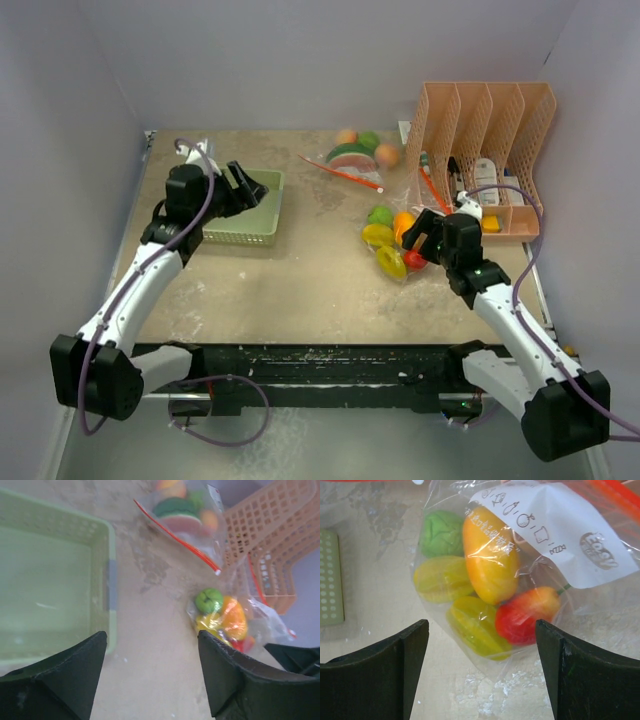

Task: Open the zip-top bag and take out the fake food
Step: Move the bin to the center of the board.

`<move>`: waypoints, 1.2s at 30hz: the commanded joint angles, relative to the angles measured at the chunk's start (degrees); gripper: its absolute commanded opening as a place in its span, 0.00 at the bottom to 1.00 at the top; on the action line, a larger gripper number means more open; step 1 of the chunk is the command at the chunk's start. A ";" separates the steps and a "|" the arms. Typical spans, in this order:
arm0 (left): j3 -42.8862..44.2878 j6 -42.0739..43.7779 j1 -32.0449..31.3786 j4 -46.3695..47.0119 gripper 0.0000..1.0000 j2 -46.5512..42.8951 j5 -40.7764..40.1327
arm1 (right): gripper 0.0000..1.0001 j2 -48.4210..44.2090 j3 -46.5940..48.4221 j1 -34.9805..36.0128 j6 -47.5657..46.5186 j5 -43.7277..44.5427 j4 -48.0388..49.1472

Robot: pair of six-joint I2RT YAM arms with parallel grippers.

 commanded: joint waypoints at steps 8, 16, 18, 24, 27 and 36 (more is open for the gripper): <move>19.66 17.21 -8.54 -10.26 0.48 22.57 -18.44 | 0.80 -0.83 -0.01 -0.22 -2.89 -6.83 4.20; 23.75 22.46 -14.37 -13.57 0.55 31.15 -30.14 | 0.79 -2.48 0.01 -0.22 -4.93 -6.72 2.56; 23.98 23.21 -14.76 -14.26 0.56 32.99 -31.80 | 0.79 -2.84 -0.01 -0.22 -5.32 -6.81 2.37; 23.47 24.34 -14.89 -14.16 0.39 36.42 -32.06 | 0.78 -3.14 -0.31 -0.22 -5.76 -7.14 1.77; 23.02 24.96 -14.89 -13.42 0.34 37.21 -31.23 | 0.78 -3.47 -0.77 -0.22 -5.82 -7.07 1.48; 22.44 25.66 -13.75 -14.54 0.13 37.86 -34.14 | 0.76 -4.36 -1.68 -0.20 -6.21 -6.30 0.45</move>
